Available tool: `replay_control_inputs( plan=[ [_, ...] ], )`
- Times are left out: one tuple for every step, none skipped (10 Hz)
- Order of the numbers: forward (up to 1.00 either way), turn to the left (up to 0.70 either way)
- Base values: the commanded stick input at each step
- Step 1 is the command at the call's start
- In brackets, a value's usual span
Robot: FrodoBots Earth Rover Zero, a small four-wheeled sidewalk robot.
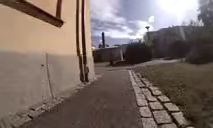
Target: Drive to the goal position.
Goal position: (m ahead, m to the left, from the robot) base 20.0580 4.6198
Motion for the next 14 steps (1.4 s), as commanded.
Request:
replay_control_inputs(
  plan=[
    [0.7, 0.0],
    [0.7, 0.0],
    [0.7, 0.0],
    [0.7, 0.0],
    [0.7, 0.0],
    [0.7, 0.0],
    [0.7, 0.0],
    [0.7, 0.0],
    [0.7, 0.0],
    [0.7, 0.0],
    [0.7, 0.0],
    [0.7, 0.0],
    [0.7, 0.0],
    [0.7, 0.0]
  ],
)
